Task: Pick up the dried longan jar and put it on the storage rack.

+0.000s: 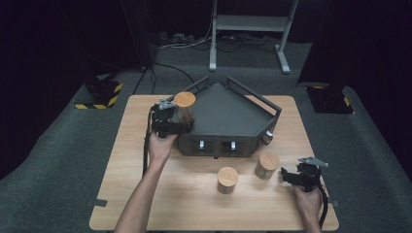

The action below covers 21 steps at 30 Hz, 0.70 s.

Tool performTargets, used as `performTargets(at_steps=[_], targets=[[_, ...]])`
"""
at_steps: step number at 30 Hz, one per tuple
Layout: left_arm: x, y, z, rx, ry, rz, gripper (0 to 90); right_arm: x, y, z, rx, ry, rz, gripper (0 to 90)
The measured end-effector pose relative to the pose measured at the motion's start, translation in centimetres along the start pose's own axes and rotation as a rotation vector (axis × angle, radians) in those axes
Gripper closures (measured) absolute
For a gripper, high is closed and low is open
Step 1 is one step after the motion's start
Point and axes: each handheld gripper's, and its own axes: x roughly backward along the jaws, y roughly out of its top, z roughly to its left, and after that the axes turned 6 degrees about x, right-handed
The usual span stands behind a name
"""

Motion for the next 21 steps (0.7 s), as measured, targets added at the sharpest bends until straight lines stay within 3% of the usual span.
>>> performTargets(at_steps=[21], targets=[[2.2, -1.4, 0.8, -0.001, 0.005, -0.015, 6.4, 0.0, 0.0, 0.0, 0.000, 0.000, 0.000, 8.7]])
